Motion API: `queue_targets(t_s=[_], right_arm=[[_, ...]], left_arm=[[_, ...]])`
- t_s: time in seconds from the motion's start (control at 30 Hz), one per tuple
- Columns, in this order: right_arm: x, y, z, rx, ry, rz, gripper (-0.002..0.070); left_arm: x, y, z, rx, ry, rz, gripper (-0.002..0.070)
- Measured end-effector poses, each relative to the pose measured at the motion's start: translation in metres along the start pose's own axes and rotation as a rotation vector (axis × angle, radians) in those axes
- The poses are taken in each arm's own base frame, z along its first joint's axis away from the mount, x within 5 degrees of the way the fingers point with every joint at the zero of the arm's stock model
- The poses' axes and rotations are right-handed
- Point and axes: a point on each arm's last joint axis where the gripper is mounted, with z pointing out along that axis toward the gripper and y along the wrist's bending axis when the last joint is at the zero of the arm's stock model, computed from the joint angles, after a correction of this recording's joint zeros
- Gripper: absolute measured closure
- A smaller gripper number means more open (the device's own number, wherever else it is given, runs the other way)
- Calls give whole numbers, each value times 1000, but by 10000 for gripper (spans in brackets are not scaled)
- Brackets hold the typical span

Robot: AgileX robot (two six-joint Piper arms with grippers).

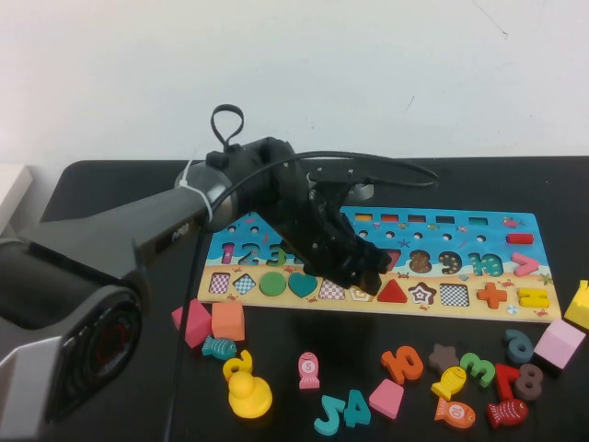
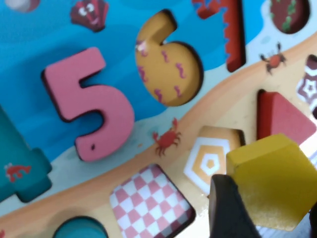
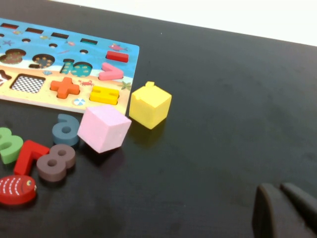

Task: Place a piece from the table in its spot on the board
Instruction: Place the "Pentagon" into the hole of the Pentagon

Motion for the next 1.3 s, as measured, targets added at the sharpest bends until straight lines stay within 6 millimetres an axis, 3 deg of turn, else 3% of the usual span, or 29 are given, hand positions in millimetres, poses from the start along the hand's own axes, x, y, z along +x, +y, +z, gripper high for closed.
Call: queue_targets(t_s=[0.37,0.63,1.3], right_arm=[[0,0,0,0,0,0,658],[0,0,0,0,0,0,658],[0,0,0,0,0,0,658]], left_arm=[[-6,-13,7,-74,-18,-6,371],[-5,-8,8,-152,-22,-33,370],[-6,-14,11,-142,-39,-84,370]])
